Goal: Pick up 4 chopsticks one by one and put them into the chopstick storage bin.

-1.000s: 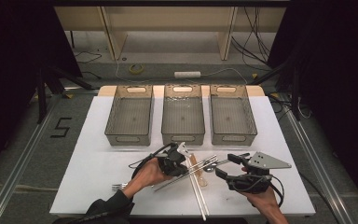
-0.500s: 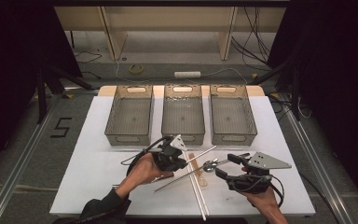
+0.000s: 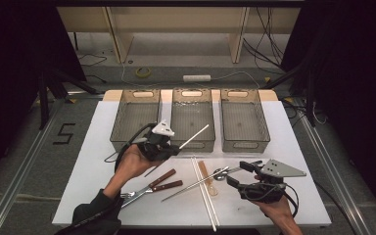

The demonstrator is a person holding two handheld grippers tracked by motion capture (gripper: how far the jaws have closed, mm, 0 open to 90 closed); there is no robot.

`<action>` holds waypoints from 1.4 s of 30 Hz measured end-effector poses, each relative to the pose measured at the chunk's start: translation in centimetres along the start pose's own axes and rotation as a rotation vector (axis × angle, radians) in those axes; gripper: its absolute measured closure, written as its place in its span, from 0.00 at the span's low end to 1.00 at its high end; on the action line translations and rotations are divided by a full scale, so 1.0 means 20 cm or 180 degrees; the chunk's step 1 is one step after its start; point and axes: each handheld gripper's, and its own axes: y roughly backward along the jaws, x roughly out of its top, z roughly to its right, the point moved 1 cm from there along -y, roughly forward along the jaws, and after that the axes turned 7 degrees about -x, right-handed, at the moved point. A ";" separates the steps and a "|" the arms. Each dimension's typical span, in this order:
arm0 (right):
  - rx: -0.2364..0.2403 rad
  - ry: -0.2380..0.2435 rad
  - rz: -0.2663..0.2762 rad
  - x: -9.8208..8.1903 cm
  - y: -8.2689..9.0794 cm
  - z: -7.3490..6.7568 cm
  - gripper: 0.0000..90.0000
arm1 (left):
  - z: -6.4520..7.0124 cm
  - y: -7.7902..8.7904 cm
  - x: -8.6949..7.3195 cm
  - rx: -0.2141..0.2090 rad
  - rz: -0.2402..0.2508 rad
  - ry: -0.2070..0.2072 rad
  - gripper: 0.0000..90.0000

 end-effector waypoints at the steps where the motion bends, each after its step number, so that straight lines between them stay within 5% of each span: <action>1: 0.0002 0.0000 -0.0001 0.00 0.00 0.00 0.31 | -0.02 0.02 0.00 0.0029 0.0037 0.0027 0.95; 17: 0.0008 -0.0013 -0.0005 0.00 0.00 0.00 0.31 | -0.32 0.25 -0.04 0.0470 0.0376 0.0453 0.95; 42: 0.0025 -0.0045 -0.0006 0.00 -0.01 0.01 0.31 | -0.70 0.34 -0.05 0.0772 0.0660 0.1030 0.95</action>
